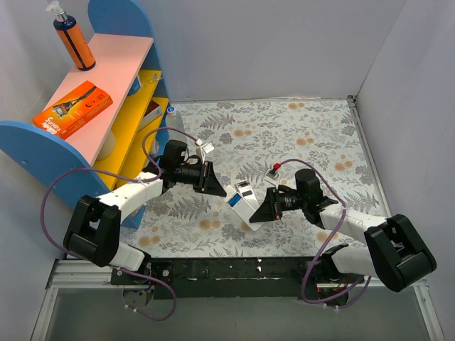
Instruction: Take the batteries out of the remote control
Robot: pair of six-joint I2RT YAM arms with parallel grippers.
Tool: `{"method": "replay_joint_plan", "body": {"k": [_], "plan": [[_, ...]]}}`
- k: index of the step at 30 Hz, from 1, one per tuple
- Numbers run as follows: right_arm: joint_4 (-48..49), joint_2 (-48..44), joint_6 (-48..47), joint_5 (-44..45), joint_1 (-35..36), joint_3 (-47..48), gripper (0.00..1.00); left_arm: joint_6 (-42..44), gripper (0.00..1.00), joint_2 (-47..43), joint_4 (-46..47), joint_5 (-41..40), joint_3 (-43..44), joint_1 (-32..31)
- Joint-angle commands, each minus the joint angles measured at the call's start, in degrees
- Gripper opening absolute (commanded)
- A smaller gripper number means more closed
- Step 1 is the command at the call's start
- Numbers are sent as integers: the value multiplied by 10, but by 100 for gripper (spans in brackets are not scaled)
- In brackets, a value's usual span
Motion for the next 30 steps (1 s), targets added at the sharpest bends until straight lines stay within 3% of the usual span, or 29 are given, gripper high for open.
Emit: {"method": "replay_joint_plan", "body": {"k": [1, 18, 24, 30], "plan": [[-19, -27, -25, -1, -1, 9, 1, 11, 0, 4, -5, 1, 18, 1], [-176, -58, -98, 60, -45, 34, 1, 2, 0, 26, -32, -97, 31, 2], [-259, -96, -105, 206, -50, 57, 1, 6, 0, 55, -86, -239, 41, 1], [-262, -121, -95, 275, -50, 58, 1, 6, 0, 77, -103, -285, 41, 2]]}}
